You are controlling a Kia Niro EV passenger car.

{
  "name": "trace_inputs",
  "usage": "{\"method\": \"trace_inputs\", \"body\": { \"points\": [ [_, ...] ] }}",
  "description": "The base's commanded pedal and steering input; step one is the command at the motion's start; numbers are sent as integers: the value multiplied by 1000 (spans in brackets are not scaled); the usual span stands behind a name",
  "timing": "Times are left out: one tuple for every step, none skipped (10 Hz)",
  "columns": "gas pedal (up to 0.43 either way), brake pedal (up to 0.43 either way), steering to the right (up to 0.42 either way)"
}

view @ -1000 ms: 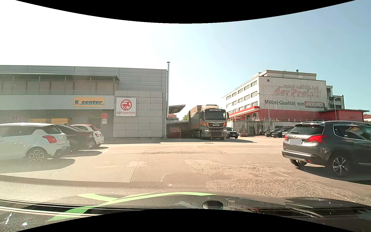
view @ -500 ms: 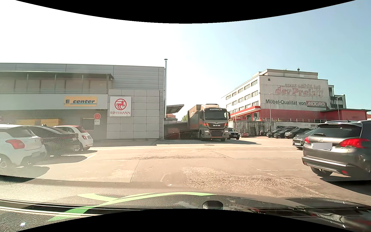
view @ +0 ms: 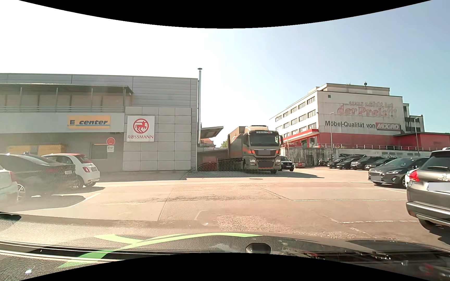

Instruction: Follow the waypoints while adhering to traffic rules and regulations

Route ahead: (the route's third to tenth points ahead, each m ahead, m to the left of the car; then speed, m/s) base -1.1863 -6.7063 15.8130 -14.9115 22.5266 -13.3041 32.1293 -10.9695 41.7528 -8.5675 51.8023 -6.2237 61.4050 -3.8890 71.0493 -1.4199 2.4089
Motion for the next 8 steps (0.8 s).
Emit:
{"method": "trace_inputs", "body": {
  "points": [
    [87, 0, -51],
    [87, 0, -63],
    [87, 0, -67],
    [87, 0, -71],
    [87, 0, -78],
    [87, 0, -79],
    [87, 0, -73],
    [87, 0, -65]
  ]
}}
